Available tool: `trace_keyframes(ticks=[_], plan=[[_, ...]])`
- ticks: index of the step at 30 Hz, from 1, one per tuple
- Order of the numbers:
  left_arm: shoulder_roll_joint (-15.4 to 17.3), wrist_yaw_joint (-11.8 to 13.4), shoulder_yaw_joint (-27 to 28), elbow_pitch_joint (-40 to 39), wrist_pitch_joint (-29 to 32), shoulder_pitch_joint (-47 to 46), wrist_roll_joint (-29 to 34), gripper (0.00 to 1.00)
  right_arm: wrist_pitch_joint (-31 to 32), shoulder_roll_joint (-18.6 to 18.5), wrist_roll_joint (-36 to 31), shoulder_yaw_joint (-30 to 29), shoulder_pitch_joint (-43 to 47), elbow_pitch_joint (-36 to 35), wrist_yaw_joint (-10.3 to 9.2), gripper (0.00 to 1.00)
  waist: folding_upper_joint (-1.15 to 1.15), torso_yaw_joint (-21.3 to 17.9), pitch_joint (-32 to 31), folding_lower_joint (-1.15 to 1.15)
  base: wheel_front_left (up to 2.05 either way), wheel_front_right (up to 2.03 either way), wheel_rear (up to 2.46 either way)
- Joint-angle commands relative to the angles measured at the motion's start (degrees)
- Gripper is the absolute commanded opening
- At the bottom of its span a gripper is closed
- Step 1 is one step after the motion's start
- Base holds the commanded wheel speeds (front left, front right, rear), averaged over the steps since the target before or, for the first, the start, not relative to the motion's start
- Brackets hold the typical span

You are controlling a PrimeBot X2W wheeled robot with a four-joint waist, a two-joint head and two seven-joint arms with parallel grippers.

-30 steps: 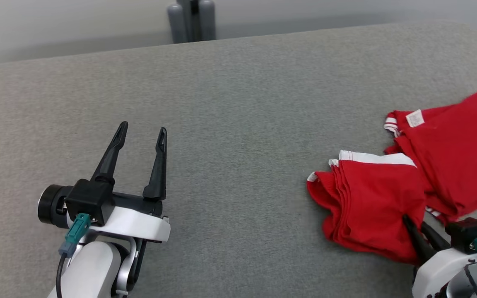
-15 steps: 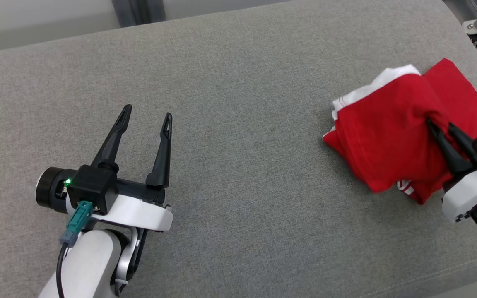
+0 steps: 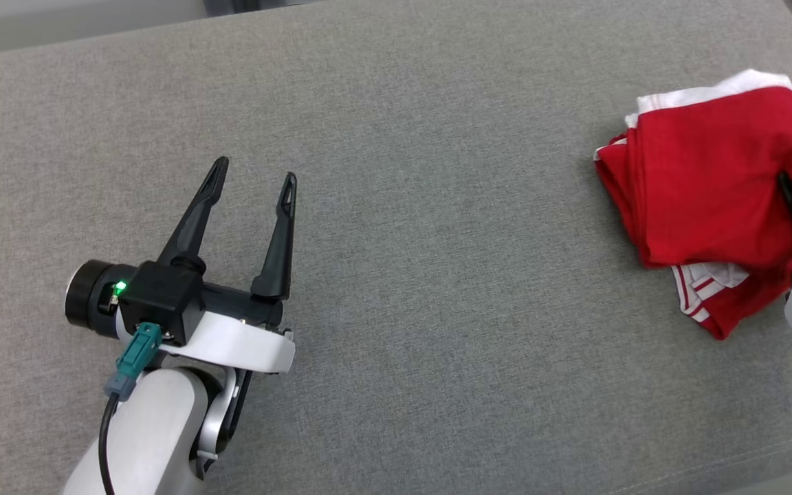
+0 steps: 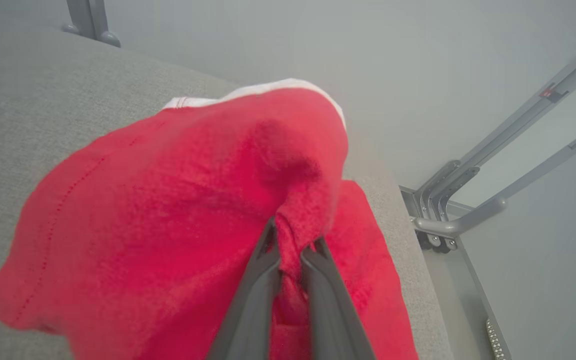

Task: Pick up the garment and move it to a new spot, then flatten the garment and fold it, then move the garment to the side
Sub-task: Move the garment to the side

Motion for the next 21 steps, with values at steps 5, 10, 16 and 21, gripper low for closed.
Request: trace_keyframes(ticks=[5,10,16,21], plan=[[-0.25,-0.43,-0.34,0.45,-0.39,-2.09,-0.04,1.0,-0.23,-0.45,-0.44,2.58,-4.29,10.29,-0.04,0.1,0.0,1.0,0.72,0.0,0.0,0.0,0.0],[-0.47,-0.31,-0.36,0.92,-0.84,-2.21,-0.34,1.0,-3.1,1.1,-2.9,0.44,-7.77,18.39,-0.04,1.0,0.0,1.8,0.7,0.0,0.0,0.0,0.0],[-0.79,-0.32,-0.37,1.57,-1.35,-2.08,-0.85,1.0,-5.53,3.65,-6.74,-4.56,-10.28,26.5,-0.04,1.0,0.0,2.57,0.13,0.0,0.0,0.0,0.0],[-0.73,0.0,-0.12,2.53,-1.75,-0.51,-1.4,1.0,-7.16,6.87,-6.2,-10.54,-7.76,25.19,-0.04,1.0,0.0,2.51,-2.0,0.0,0.0,0.0,0.0]])
